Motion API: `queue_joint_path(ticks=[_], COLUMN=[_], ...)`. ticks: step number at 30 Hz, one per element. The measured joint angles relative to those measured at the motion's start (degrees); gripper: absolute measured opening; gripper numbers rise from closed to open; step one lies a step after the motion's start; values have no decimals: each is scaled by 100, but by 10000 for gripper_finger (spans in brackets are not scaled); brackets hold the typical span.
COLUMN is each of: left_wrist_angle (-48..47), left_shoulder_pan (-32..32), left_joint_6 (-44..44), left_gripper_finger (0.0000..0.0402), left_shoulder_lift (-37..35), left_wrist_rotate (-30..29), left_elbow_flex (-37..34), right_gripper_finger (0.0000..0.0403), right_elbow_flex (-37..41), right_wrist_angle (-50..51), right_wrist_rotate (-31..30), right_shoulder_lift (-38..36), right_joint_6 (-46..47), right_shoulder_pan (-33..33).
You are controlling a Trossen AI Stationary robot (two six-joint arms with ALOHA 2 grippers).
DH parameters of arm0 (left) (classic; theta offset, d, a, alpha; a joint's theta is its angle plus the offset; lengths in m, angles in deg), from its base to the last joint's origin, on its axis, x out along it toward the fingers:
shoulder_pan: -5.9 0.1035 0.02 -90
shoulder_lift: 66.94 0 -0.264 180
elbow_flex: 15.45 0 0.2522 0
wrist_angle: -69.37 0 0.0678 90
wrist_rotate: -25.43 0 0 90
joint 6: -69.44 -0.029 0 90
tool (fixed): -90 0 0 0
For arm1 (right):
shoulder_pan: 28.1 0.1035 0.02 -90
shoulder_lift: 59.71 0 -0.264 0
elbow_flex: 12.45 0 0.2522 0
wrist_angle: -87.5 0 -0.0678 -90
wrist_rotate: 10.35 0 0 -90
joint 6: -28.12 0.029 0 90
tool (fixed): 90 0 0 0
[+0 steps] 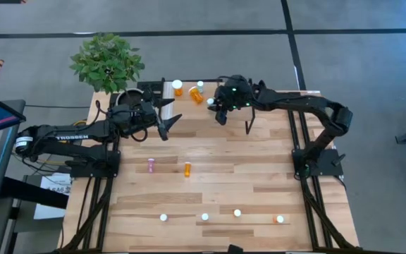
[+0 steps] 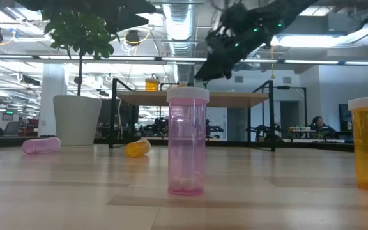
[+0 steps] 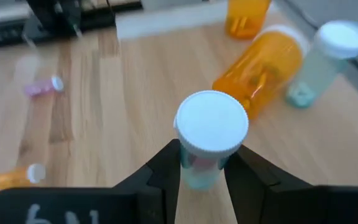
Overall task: Pick and place medicine bottles onto shelf by color
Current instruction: Adjust the green pill bottle on the shelf
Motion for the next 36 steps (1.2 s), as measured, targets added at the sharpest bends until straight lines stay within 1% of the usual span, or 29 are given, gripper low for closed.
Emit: queue_joint_path(ticks=[4, 8, 14, 18, 27, 31, 36], left_wrist_angle=[3, 47, 69, 71, 61, 61, 60], left_shoulder_pan=[0, 0, 0, 0, 0, 0, 0], left_joint_6=[-1, 2, 35, 42, 46, 46, 47], left_gripper_finger=[306, 306, 306, 306, 306, 306, 306], left_shoulder_lift=[0, 0, -2, -2, -1, -2, -2], left_wrist_rotate=[-4, -8, -25, -26, -24, -24, -23], left_elbow_flex=[0, 0, 0, 0, 0, 0, 0], right_gripper_finger=[131, 131, 131, 131, 131, 148, 188], right_elbow_flex=[552, 914, 1245, 1266, 1261, 1259, 1259], right_wrist_angle=[-484, -772, -929, -968, -974, -972, -1014], right_wrist_rotate=[-4, -12, -193, -194, -331, -342, -340], right_shoulder_lift=[-529, -828, -788, -636, -631, -631, -649], right_joint_6=[100, 231, 286, 367, 341, 339, 352], right_shoulder_pan=[-46, -120, -116, -118, -151, -160, -152])
